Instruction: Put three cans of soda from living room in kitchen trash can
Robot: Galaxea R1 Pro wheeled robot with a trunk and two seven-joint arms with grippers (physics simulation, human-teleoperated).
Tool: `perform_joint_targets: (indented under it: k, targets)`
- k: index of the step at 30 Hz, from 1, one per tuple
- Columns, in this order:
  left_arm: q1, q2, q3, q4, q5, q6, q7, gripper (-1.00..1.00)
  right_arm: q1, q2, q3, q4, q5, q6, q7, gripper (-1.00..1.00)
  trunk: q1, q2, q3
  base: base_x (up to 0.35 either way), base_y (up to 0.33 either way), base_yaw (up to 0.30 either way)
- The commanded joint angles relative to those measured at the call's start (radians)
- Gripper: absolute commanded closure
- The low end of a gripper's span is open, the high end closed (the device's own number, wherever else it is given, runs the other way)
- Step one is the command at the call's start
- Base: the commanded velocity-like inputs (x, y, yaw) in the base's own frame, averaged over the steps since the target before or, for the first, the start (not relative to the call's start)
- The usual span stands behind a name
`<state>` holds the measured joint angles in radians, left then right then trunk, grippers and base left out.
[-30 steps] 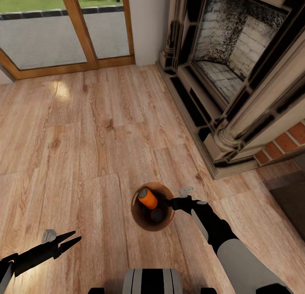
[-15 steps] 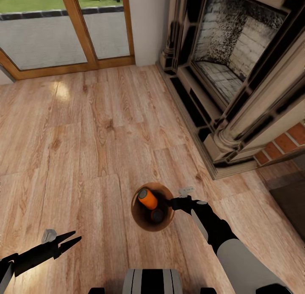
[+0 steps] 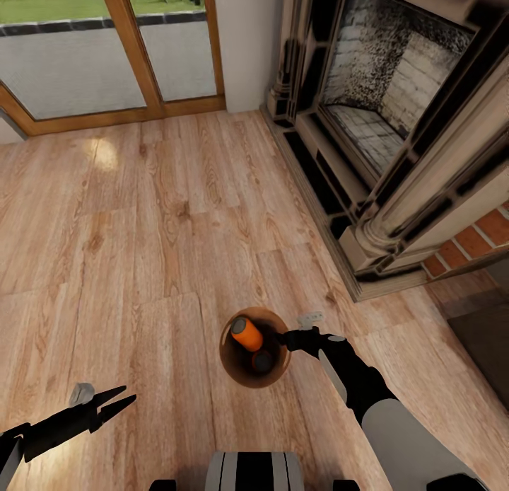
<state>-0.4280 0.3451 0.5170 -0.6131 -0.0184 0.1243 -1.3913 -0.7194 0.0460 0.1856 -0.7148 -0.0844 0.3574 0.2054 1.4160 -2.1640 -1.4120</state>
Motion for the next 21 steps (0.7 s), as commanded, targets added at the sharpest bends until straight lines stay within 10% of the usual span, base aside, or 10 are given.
perform_joint_targets:
  k: [1, 21]
  targets:
    - [0.000, 0.000, 0.000, 0.000, 0.000, 0.000, 0.000, -1.00, 0.000, 0.000, 0.000, 0.000, 0.000, 0.000, 0.000, -1.00, 0.000, 0.000, 0.000, 0.000, 0.000, 0.000]
    - [0.000, 0.000, 0.000, 0.000, 0.000, 0.000, 0.000, -1.00, 0.000, 0.002, 0.000, 0.000, 0.000, 0.000, 0.000, -1.00, -0.077, 0.140, 0.063, 0.000, 0.000, 0.000]
